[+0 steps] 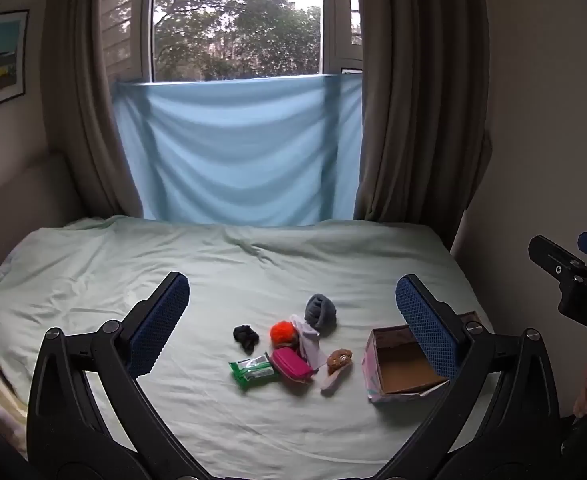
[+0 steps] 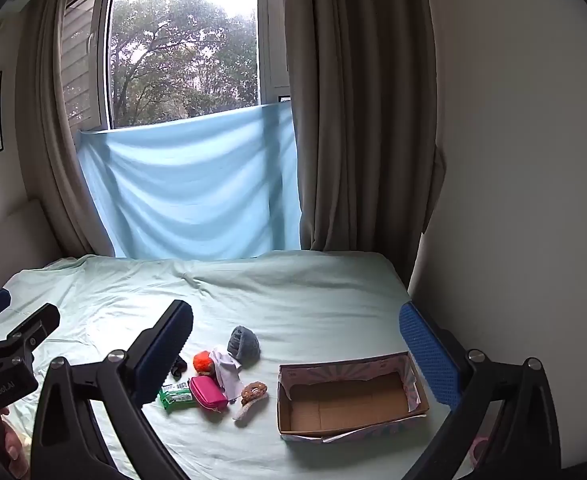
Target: Organize soft objects
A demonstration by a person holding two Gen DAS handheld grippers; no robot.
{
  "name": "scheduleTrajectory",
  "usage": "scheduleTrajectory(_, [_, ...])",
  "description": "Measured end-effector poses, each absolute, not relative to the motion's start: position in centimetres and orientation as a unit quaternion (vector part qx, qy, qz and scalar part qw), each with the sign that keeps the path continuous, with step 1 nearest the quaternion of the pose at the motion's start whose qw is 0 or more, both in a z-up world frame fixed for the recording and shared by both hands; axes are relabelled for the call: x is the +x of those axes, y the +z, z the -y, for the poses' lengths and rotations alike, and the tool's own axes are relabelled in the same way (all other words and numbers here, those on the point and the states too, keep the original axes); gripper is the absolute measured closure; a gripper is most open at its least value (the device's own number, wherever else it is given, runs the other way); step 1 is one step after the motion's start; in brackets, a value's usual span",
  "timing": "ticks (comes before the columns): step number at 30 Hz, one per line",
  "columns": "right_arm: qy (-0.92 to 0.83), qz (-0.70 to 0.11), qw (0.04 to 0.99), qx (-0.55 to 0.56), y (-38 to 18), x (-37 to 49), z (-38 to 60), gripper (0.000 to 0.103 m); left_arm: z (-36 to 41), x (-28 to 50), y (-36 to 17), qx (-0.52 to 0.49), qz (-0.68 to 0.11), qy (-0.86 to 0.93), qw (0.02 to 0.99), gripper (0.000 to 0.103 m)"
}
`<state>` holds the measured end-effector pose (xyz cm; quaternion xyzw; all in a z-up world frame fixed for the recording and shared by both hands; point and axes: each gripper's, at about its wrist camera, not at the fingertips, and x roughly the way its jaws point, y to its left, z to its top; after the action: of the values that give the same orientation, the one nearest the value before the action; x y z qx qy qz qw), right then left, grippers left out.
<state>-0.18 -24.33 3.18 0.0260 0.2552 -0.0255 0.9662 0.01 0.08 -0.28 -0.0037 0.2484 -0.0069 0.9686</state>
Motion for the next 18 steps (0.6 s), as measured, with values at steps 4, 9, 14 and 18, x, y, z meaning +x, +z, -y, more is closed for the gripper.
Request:
scheduleTrajectory(4, [-0.024,-0.253,0.967,0.028,3.09,-0.16,24.31,0.0,-0.57,-0.22,-0.27,-0.008,-0.247,-0.006,0.969,0.0])
scheduleTrajectory(9, [-0.023,-0.252,0.967,0.032,3.41,-0.26,24.41,0.0,0.22,-0.12,-0.27,-0.001,-0.253,-0.006,0.968,0.0])
scheduleTrajectory(14, [-0.023,-0.252,0.967,0.031,2.99,-0.33,24.58,0.0,0.16,-0.17,-0.44,-0.007,-0.253,-0.009,0.967,0.0])
scheduleTrajectory(18, [-0.023,-0.253,0.967,0.03,3.03,-0.15,24.85,0.0,0.19,-0.21,-0.39,-0.009,-0.252,-0.01,0.968,0.0])
